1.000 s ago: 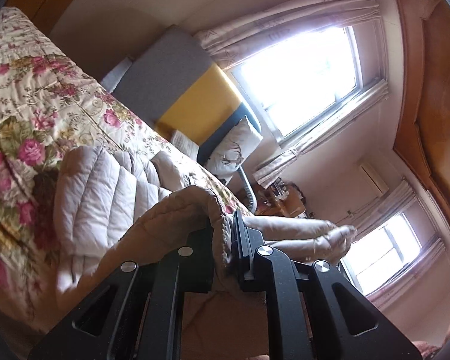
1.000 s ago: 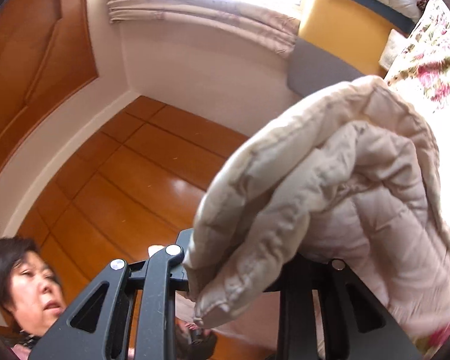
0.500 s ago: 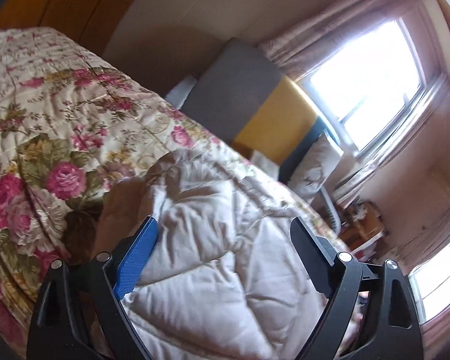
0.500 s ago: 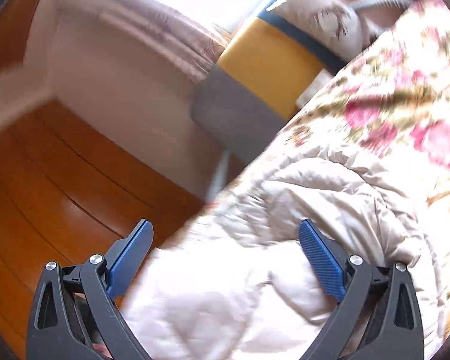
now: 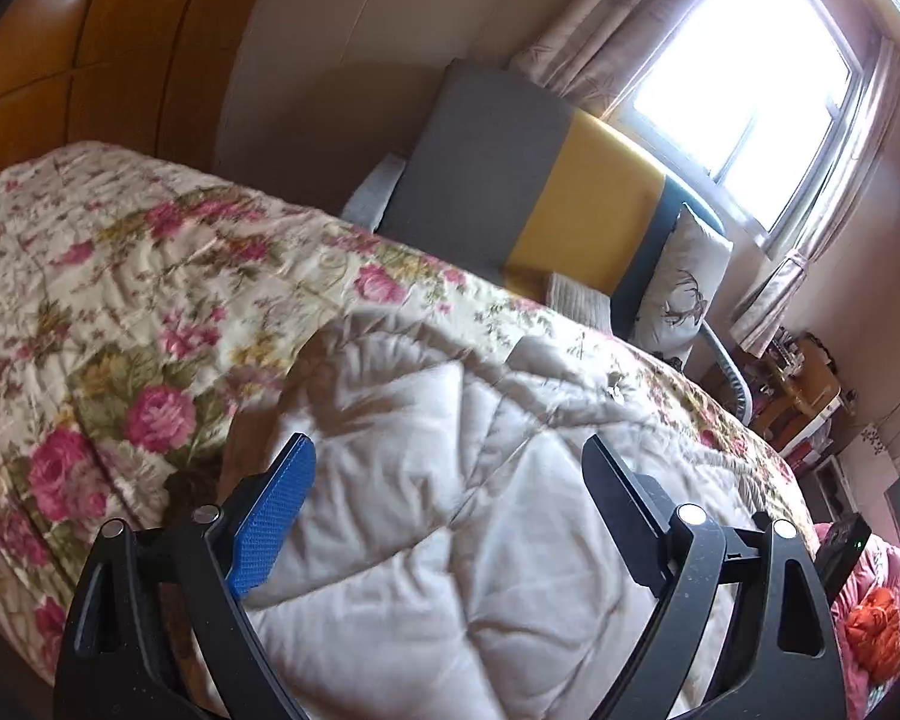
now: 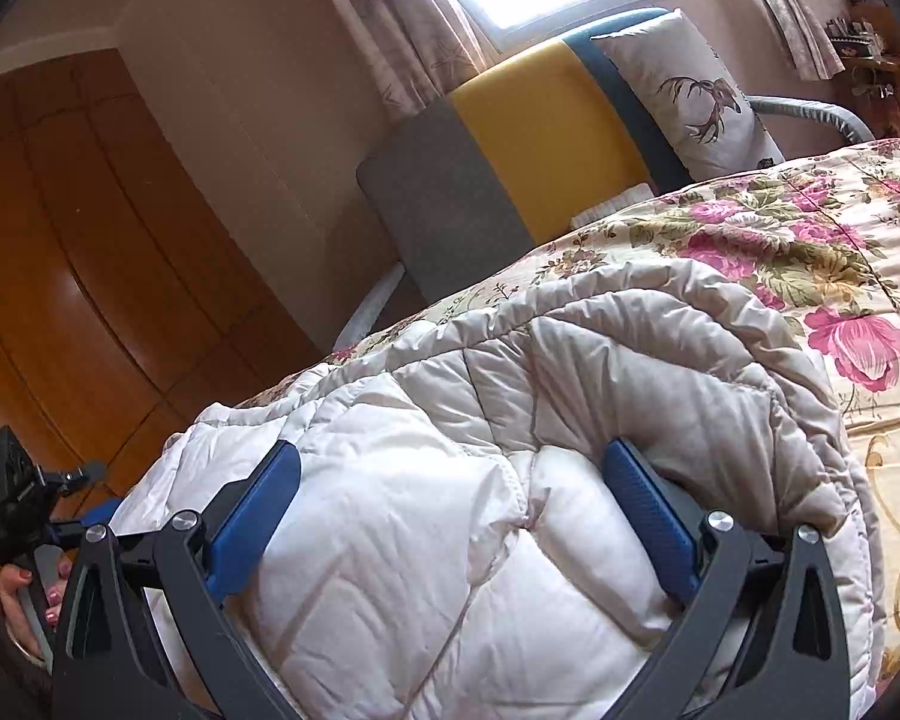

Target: Fold large clothes

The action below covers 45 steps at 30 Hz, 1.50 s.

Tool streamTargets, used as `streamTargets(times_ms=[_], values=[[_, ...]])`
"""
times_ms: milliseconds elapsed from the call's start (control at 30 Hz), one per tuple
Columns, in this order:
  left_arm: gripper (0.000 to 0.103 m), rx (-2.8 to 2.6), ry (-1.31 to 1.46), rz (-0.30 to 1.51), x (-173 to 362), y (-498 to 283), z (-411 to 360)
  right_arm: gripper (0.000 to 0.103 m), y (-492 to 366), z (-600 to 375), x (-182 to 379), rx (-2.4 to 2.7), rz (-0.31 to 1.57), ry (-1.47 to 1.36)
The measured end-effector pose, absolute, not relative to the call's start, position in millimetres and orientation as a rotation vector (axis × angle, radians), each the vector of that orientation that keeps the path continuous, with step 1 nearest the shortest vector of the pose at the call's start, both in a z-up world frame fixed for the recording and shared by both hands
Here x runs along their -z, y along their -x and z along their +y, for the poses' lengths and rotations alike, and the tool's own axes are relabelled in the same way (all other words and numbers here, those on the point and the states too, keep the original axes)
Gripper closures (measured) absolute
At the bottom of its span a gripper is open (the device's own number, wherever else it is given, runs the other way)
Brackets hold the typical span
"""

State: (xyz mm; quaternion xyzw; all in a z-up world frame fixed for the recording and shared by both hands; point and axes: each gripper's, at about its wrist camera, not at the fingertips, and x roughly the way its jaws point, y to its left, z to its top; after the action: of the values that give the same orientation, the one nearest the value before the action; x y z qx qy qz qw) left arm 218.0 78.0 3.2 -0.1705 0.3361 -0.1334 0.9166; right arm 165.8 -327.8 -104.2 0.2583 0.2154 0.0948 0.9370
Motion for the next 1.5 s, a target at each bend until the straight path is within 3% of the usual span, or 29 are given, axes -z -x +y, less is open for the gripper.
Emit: streamTargets(times_ms=[133, 267, 433, 700, 933, 1133, 1333, 1500], values=[[0.008, 0.191, 0.223, 0.657, -12, -238, 56, 0.002, -159, -323, 99, -0.181, 0.451, -0.511], [0.006, 0.091, 0.074, 0.745, 28, -271, 45, 0.002, -160, -322, 98, -0.175, 0.455, -0.505], [0.003, 0.075, 0.231, 0.795, 73, -274, 78, 0.002, -162, -316, 97, -0.161, 0.478, -0.475], [0.003, 0.083, 0.391, 0.674, 30, -232, 92, 0.002, -166, -316, 99, -0.145, 0.494, -0.458], [0.003, 0.279, 0.285, 0.646, -10, -204, 26, 0.002, -167, -316, 99, -0.141, 0.497, -0.453], [0.003, 0.345, 0.037, 0.703, -2, -198, -35, 0.002, -167, -316, 99, -0.141, 0.498, -0.453], [0.003, 0.367, 0.008, 0.746, 17, -191, -49, 0.002, -170, -314, 98, -0.128, 0.525, -0.439], [0.003, 0.339, -0.044, 0.781, 22, -194, -53, 0.002, -175, -303, 84, -0.084, 0.654, -0.330]])
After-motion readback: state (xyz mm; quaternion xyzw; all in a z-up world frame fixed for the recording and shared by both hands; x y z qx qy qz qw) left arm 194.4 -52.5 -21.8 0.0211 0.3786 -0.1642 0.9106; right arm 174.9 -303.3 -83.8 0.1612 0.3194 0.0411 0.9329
